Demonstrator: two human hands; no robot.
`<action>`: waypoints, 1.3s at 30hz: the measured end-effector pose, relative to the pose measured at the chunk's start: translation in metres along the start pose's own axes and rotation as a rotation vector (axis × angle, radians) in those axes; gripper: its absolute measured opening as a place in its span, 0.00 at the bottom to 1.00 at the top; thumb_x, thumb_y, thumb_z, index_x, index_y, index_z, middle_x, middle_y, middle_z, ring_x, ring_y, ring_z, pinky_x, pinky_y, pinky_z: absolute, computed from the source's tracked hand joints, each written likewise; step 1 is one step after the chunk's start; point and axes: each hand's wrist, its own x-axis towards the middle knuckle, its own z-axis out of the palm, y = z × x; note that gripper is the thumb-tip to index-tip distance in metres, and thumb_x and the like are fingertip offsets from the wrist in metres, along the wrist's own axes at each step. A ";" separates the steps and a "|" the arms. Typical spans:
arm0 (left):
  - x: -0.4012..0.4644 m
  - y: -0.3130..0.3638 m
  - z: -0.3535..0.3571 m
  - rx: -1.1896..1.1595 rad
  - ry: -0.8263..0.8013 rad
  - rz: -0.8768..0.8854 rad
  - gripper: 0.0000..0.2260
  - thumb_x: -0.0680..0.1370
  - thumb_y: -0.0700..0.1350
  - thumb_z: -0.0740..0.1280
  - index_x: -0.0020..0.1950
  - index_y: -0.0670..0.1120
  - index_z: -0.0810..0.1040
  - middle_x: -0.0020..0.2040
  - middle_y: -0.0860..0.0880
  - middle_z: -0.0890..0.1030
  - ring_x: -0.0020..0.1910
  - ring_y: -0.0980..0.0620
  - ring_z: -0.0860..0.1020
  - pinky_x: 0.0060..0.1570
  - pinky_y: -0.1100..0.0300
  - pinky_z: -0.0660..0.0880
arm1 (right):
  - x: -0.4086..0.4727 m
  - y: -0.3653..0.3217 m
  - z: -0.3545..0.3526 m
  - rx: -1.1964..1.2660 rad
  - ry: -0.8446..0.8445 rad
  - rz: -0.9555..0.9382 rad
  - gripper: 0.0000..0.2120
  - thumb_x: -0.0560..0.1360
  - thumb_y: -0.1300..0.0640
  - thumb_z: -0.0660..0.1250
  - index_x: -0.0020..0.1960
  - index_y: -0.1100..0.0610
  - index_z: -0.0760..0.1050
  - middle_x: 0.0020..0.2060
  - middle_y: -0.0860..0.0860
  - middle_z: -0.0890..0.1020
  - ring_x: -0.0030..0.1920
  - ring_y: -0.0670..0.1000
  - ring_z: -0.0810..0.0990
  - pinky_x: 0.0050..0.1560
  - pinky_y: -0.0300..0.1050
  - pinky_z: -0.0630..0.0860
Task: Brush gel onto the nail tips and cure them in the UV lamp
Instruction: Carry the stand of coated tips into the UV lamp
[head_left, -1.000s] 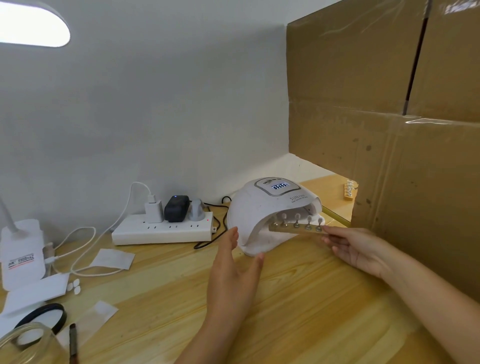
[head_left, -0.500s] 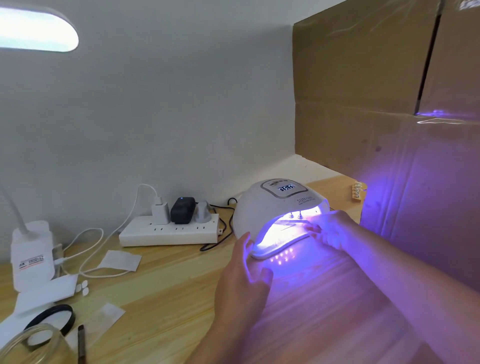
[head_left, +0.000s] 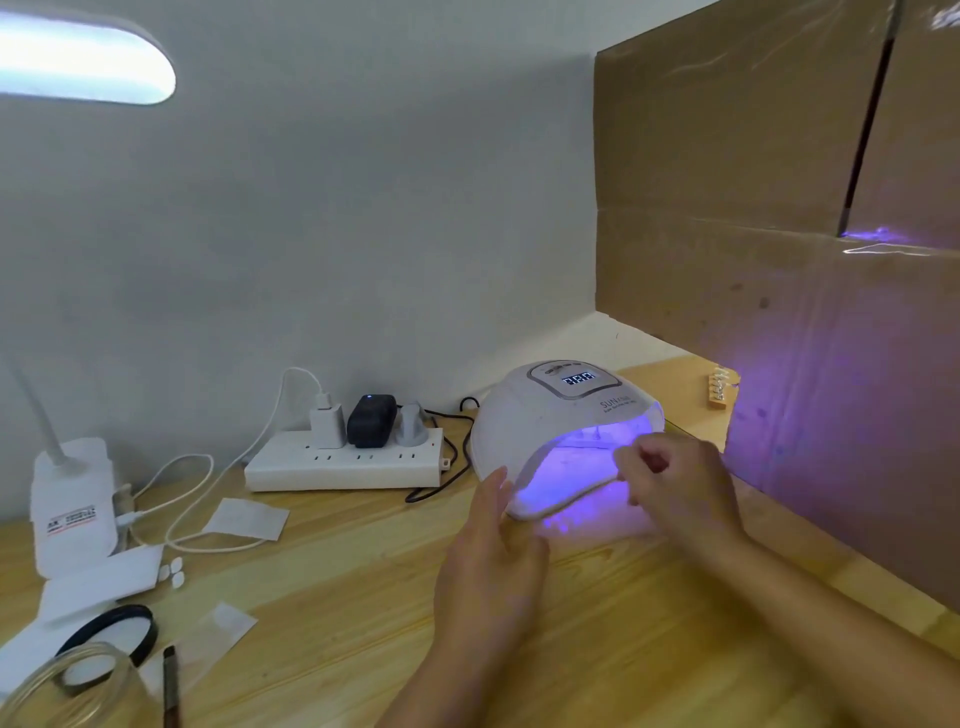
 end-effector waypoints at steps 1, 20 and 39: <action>0.000 0.000 0.000 -0.006 -0.004 -0.004 0.28 0.74 0.41 0.63 0.70 0.60 0.59 0.64 0.64 0.69 0.47 0.79 0.67 0.45 0.74 0.66 | -0.001 -0.007 -0.005 -0.020 0.019 -0.144 0.13 0.67 0.48 0.60 0.24 0.49 0.68 0.19 0.48 0.70 0.25 0.47 0.69 0.27 0.41 0.63; -0.002 0.005 -0.003 -0.120 0.015 -0.010 0.27 0.74 0.33 0.59 0.66 0.58 0.63 0.57 0.63 0.73 0.46 0.47 0.77 0.45 0.60 0.70 | 0.091 -0.046 0.014 -0.573 -0.355 -0.040 0.17 0.79 0.55 0.50 0.63 0.46 0.72 0.64 0.48 0.73 0.62 0.53 0.71 0.50 0.41 0.64; -0.003 0.013 -0.018 -0.468 0.330 -0.021 0.06 0.74 0.33 0.62 0.46 0.42 0.75 0.36 0.52 0.78 0.32 0.66 0.74 0.30 0.74 0.67 | -0.048 -0.113 0.081 0.505 0.187 -0.084 0.08 0.71 0.50 0.57 0.38 0.52 0.71 0.27 0.44 0.75 0.31 0.48 0.75 0.34 0.48 0.71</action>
